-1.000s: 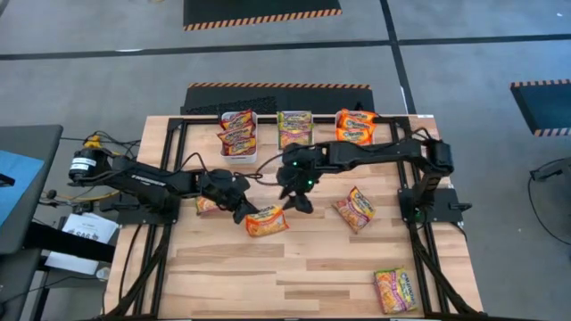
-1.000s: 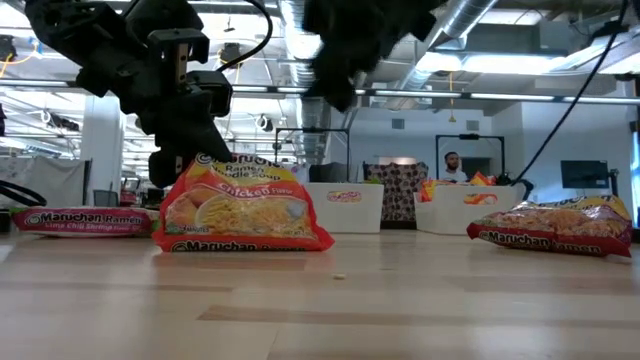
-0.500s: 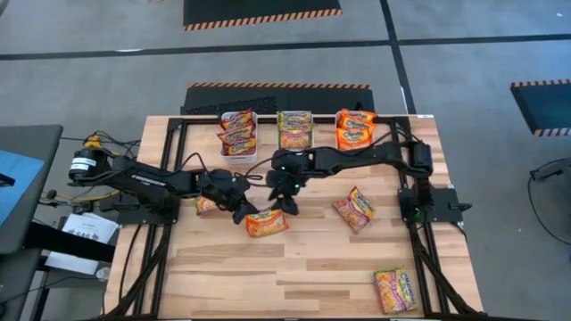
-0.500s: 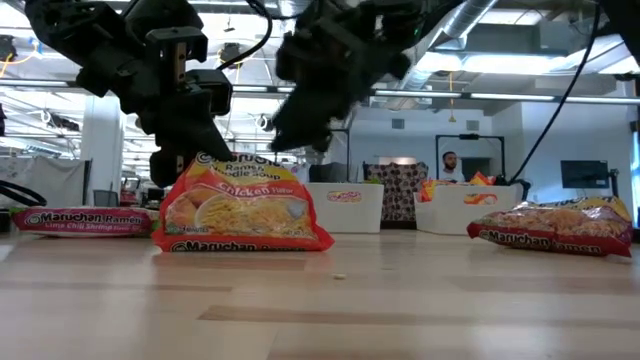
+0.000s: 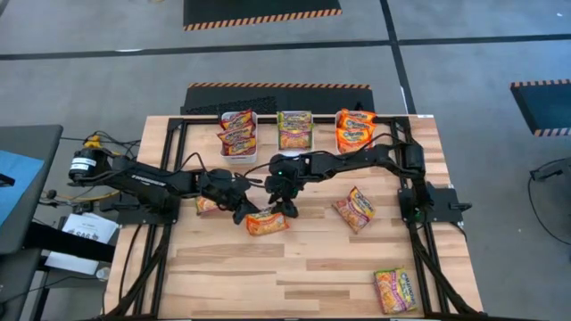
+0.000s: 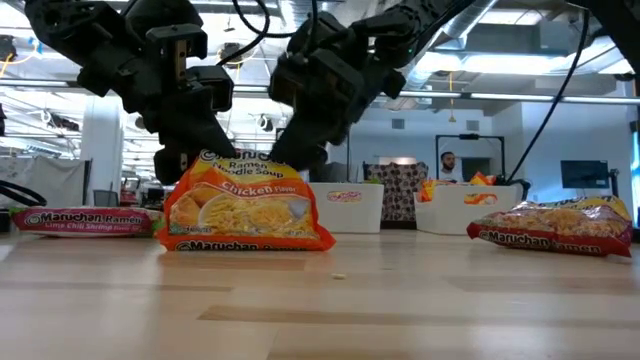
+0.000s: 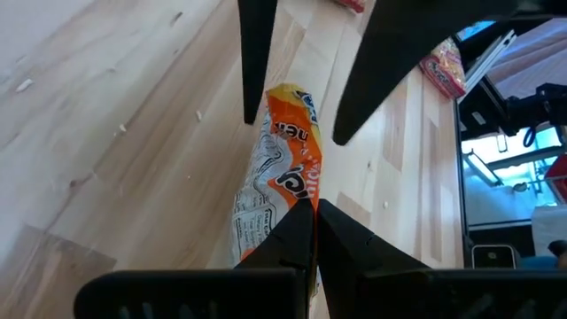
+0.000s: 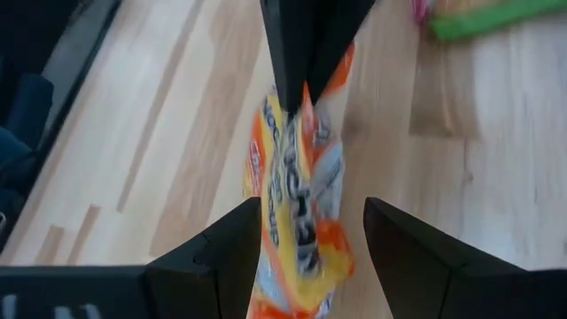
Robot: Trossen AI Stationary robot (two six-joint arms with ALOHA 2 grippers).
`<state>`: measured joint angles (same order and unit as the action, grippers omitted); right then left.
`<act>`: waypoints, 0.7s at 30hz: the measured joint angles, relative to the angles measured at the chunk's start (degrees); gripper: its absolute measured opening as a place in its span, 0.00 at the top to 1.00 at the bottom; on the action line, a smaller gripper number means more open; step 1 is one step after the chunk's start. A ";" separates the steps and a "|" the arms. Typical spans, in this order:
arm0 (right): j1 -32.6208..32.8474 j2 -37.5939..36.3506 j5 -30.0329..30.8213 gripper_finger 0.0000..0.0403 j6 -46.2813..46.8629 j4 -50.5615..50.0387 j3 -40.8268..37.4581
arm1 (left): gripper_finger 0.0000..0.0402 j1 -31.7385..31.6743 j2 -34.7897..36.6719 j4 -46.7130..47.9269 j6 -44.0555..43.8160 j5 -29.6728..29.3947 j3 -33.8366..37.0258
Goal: Sort Maruchan noodles
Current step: Put the orange noodle pack into the right white bin
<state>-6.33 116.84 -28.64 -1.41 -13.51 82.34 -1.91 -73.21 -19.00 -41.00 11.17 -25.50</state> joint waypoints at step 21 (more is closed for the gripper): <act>1.75 4.43 -1.20 0.65 8.51 0.20 0.03 | 1.00 -0.07 -0.04 -2.14 1.34 -2.85 0.02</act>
<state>-4.58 121.27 -29.85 7.09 -13.31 82.37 -1.98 -73.25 -21.15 -39.66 8.32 -25.47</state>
